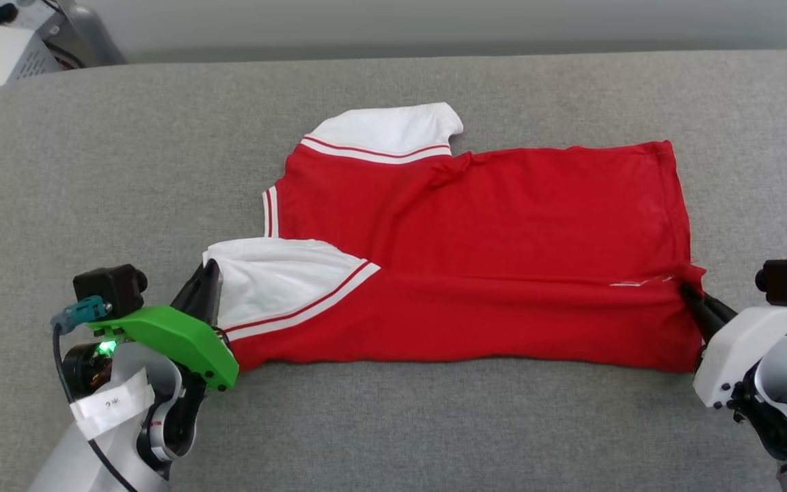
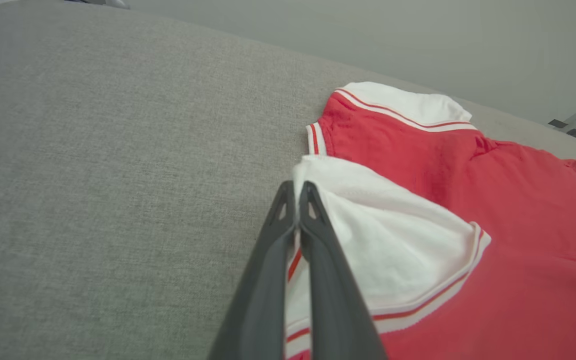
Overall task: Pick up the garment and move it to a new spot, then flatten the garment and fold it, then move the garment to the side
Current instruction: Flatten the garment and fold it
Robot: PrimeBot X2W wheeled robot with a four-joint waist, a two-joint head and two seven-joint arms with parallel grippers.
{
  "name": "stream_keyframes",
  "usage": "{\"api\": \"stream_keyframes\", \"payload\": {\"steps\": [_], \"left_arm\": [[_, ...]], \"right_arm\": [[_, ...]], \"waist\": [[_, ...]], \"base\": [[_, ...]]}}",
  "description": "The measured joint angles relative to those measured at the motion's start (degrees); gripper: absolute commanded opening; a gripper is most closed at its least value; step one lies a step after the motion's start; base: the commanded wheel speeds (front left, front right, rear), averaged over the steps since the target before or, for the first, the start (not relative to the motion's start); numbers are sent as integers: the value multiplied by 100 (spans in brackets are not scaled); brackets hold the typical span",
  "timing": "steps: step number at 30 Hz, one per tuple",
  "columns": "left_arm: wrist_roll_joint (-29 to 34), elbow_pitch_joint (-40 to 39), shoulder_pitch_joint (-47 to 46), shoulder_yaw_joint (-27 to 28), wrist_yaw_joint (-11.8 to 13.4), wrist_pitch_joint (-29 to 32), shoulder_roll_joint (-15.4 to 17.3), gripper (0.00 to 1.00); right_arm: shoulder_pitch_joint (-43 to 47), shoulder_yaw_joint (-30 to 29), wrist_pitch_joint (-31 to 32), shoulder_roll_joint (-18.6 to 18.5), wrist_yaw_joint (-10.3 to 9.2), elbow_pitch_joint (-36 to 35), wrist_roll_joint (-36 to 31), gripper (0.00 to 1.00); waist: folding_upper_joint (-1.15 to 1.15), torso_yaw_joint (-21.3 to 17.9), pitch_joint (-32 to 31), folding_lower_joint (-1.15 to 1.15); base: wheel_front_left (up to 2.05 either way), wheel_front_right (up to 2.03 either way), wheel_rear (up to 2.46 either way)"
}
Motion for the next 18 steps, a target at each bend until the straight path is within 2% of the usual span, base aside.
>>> {"api": "stream_keyframes", "payload": {"steps": [11,12,13,14,15,16,17,18], "left_arm": [[-2,1349,-573,-349,-449,170,-315,0],[-5,1416,-615,-360,-495,171,-334,0],[-13,1485,-653,-370,-544,169,-357,0],[-13,1552,-678,-374,-567,137,-376,0],[-13,1612,-693,-379,-580,99,-397,37],[-14,1674,-710,-383,-592,63,-425,57],[-13,1730,-719,-372,-592,-8,-459,92],[-13,1783,-720,-369,-590,-85,-492,100]], "right_arm": [[-671,794,-534,-188,-1,1194,320,0],[-697,827,-587,-200,-1,1262,343,17],[-730,855,-671,-214,-1,1340,365,40],[-756,881,-779,-219,0,1404,363,87],[-764,900,-894,-218,0,1446,363,100],[-764,927,-1028,-210,-1,1494,365,100],[-764,940,-1207,-193,0,1524,365,100],[-764,943,-1369,-178,0,1563,350,100]], "waist": [[0,-31,467,0],[0,-19,469,0],[0,-6,465,0],[0,3,452,0],[0,10,438,0],[0,18,415,0],[0,25,383,0],[0,32,346,0]], "base": [[0,0,0],[0,0,0],[0,0,0],[0,0,0],[0,0,0],[0,0,0],[0,0,0],[0,0,0]]}}
